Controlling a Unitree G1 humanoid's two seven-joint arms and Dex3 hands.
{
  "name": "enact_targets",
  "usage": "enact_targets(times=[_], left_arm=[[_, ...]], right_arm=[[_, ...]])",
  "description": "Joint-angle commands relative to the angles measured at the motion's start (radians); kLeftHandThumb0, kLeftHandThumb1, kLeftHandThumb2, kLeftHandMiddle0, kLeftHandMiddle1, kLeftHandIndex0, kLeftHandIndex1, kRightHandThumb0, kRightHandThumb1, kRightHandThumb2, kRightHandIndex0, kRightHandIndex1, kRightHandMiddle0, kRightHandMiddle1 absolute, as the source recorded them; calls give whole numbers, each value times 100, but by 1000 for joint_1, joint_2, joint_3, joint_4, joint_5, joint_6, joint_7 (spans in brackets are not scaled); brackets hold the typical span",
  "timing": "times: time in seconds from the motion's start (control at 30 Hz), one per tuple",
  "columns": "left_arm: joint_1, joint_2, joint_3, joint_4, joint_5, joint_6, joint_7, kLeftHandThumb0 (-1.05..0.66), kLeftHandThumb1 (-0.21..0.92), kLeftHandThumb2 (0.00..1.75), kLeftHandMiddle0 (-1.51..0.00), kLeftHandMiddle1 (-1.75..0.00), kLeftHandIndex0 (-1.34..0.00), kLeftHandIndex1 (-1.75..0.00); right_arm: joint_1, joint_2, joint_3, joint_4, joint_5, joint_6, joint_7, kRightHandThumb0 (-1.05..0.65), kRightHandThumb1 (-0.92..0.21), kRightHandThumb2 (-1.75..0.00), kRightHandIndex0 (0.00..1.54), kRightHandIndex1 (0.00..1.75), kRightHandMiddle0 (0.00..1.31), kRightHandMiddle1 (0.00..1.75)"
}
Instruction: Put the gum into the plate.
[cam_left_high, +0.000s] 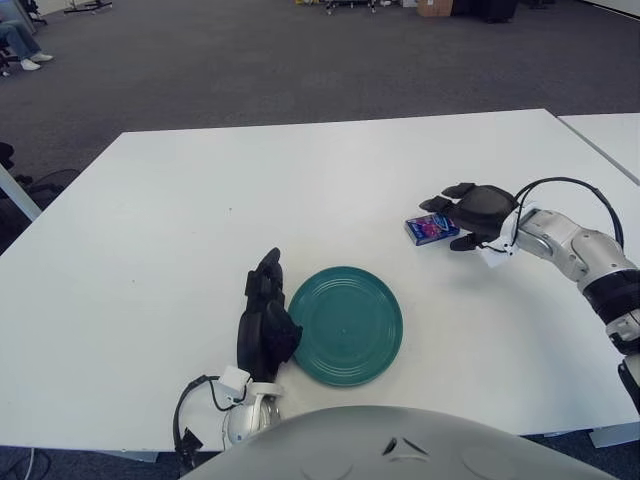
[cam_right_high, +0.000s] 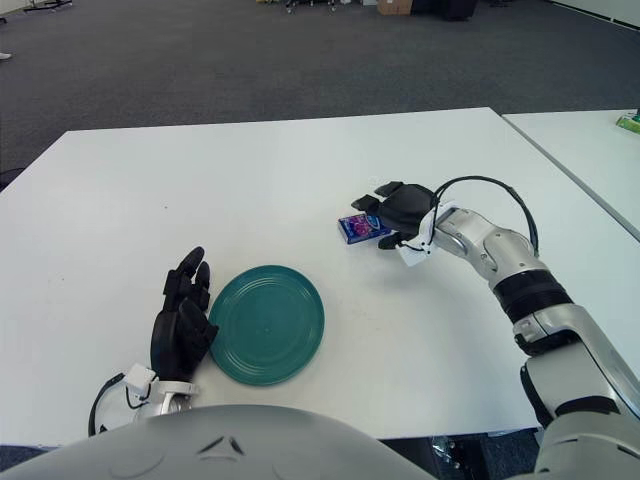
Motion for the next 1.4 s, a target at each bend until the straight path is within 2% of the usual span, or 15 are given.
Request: enact_targets(times=[0.0, 0.33, 0.67, 0.93, 1.13, 1.37], left_arm=[[28, -2, 1, 21, 9, 31, 3, -105, 92, 99, -16, 0, 0, -59], [30, -12, 0, 20, 13, 40, 12, -105, 92, 99, -16, 0, 0, -55], [21, -22, 2, 32, 11, 35, 22, -105, 92, 98, -17, -1, 0, -62], [14, -27, -6, 38, 17, 32, 30, -105, 92, 96, -17, 0, 0, -61], [10, -30, -7, 43, 28, 24, 39, -105, 92, 96, -16, 0, 0, -60], [2, -38, -8, 56, 8, 16, 39, -105, 92, 95, -17, 0, 0, -60]], right_arm=[[-15, -3, 9, 5, 23, -15, 27, -91, -92, -76, 22, 0, 0, 23], [-33, 30, 6, -49, 75, 52, 196, -85, -92, -72, 14, 0, 0, 11], [-63, 70, 27, -39, 69, 101, 276, -85, -92, -71, 11, 0, 0, 2], [-99, 107, 65, 36, 44, 108, 268, -84, -92, -69, 11, 0, 1, 3], [-155, 179, 140, 199, -30, 133, 174, -84, -92, -68, 10, 0, 1, 3], [-203, 206, 186, 291, -46, 138, 114, -83, -92, -68, 13, 1, 1, 4]])
